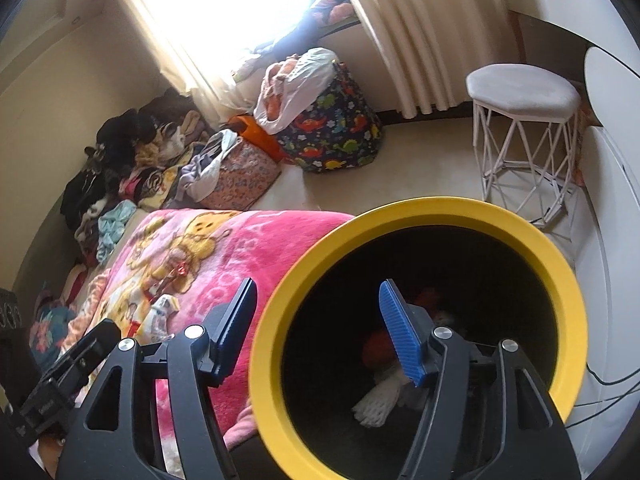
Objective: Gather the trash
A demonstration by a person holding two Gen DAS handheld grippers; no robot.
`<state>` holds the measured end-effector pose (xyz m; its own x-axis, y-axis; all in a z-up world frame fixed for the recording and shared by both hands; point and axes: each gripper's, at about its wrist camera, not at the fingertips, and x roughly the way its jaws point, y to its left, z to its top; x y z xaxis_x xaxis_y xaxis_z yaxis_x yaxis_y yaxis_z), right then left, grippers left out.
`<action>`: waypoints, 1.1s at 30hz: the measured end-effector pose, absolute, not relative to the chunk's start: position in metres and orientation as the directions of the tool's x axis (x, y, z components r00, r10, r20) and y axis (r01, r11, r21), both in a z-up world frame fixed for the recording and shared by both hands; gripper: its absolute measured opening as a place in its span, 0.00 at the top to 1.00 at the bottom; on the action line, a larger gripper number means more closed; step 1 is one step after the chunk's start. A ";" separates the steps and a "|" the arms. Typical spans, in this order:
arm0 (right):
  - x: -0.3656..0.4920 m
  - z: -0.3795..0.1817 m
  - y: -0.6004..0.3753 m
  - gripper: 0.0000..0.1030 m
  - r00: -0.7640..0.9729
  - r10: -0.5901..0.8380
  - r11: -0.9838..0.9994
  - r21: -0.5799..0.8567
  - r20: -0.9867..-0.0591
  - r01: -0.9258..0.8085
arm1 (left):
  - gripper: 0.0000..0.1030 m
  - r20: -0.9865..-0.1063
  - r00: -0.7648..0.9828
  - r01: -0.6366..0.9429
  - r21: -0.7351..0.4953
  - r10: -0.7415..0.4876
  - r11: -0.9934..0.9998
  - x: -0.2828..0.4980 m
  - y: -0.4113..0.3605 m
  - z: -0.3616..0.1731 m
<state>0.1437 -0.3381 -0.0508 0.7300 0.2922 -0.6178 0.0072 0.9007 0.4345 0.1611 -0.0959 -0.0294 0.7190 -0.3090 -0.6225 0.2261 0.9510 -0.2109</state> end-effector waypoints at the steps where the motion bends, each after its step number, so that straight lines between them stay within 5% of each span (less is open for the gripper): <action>1: 0.144 -0.050 -0.335 0.40 0.729 0.294 0.902 0.432 -0.618 0.002 | 0.11 -0.620 0.724 0.219 -0.209 -0.302 0.953 0.161 -0.092 -0.029; 33: 0.169 -0.041 -0.201 0.39 0.627 0.429 0.903 0.334 -0.651 -0.271 | 0.11 -0.612 0.772 0.007 -0.261 -0.171 0.965 0.163 0.020 -0.039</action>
